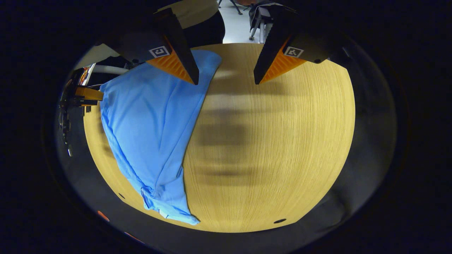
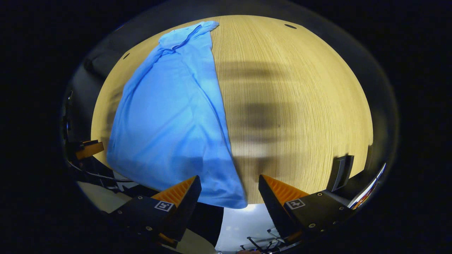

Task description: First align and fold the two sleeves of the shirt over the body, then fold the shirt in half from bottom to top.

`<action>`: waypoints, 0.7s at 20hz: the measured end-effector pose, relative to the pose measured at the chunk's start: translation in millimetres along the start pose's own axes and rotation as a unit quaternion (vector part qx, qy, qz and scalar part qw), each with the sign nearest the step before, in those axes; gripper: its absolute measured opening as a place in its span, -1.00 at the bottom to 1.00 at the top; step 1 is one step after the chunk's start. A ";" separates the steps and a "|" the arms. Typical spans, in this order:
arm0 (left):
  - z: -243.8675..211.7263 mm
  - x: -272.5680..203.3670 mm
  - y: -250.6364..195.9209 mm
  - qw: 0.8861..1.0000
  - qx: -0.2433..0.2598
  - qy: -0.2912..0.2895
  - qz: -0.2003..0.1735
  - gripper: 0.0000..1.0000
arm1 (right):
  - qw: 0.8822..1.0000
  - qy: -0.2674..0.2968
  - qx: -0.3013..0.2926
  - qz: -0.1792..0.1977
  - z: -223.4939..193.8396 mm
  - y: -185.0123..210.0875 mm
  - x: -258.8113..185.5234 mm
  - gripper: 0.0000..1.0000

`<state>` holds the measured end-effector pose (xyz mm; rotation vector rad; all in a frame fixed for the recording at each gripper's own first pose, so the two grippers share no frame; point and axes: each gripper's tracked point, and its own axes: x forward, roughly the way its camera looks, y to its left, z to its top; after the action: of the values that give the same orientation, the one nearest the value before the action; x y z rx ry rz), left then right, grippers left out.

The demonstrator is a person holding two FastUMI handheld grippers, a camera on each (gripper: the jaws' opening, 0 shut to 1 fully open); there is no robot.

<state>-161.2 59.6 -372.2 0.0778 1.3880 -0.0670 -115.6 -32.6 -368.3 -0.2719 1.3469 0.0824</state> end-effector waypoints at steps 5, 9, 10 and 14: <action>-18.5 10.1 -11.9 1.000 0.004 0.013 -0.006 1.00 | 0.999 0.007 -0.019 -0.030 -9.0 2.8 10.8 0.97; -27.1 18.6 -20.6 1.000 0.014 0.021 0.003 1.00 | 0.998 0.002 -0.029 -0.050 -6.8 2.6 11.3 0.94; -27.1 20.6 -21.1 0.999 0.024 0.022 0.010 0.99 | 0.998 0.000 -0.024 -0.051 -8.6 3.7 12.2 0.94; -29.3 23.5 -25.2 0.999 0.038 0.019 0.030 0.97 | 0.999 -0.001 -0.013 -0.051 -8.7 5.6 11.5 0.87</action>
<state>-188.0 37.2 -401.0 0.1847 1.4211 -0.0697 -122.5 -30.4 -381.9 -0.3622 1.3283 0.0149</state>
